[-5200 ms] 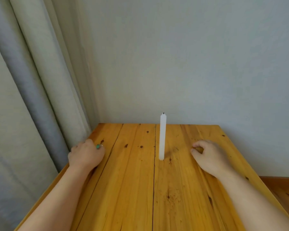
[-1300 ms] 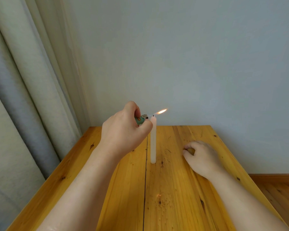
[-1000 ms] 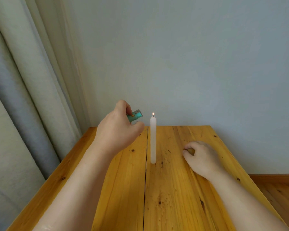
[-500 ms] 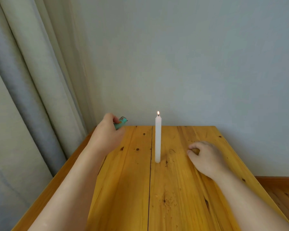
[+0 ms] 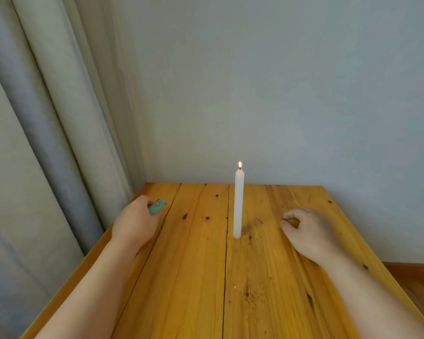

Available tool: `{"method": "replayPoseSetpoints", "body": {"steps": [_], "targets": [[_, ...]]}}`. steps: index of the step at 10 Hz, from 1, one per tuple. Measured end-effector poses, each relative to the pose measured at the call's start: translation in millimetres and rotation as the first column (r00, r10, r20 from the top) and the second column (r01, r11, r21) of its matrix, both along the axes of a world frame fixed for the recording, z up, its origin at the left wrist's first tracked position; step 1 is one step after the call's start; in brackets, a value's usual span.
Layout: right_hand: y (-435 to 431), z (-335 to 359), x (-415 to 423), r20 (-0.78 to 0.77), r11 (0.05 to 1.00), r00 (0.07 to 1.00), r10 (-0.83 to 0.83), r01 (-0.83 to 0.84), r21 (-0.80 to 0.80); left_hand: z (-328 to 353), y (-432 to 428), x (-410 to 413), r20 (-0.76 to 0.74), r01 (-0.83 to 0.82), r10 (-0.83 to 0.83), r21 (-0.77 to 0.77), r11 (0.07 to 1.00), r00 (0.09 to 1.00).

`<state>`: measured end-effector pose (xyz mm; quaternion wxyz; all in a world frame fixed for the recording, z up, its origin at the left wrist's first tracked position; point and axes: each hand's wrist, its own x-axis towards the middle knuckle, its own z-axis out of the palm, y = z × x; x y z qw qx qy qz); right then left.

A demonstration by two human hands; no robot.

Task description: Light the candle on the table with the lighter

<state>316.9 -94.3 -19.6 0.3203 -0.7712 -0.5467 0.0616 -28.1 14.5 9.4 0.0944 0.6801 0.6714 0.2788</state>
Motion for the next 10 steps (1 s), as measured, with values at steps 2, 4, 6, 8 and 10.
{"method": "replayPoseSetpoints", "body": {"steps": [2, 4, 6, 8, 10], "targets": [[0, 1, -1, -0.003, 1.0, 1.0, -0.002, 0.002, 0.003, -5, -3, -23, -0.023, -0.167, 0.166, -0.043, 0.985, 0.986], [0, 0, 0, 0.005, 1.0, 1.0, 0.0, 0.0, 0.004, -7, -4, -25, -0.076, -0.224, 0.221, -0.033, 0.974, 0.972], [1, 0, 0, 0.01, 1.0, 1.0, -0.007, 0.007, 0.006, -10, -2, -26, -0.113, -0.255, 0.247, -0.064, 0.965, 0.962], [0, 1, 0, 0.027, 1.0, 1.0, -0.009, 0.009, -0.002, -11, 1, -27, -0.118, -0.263, 0.253, -0.075, 0.962, 0.96], [2, 1, -1, 0.026, 0.999, 0.999, -0.022, 0.021, 0.033, -8, 0, -20, -0.101, -0.241, 0.244, 0.043, 0.97, 0.964]]}}
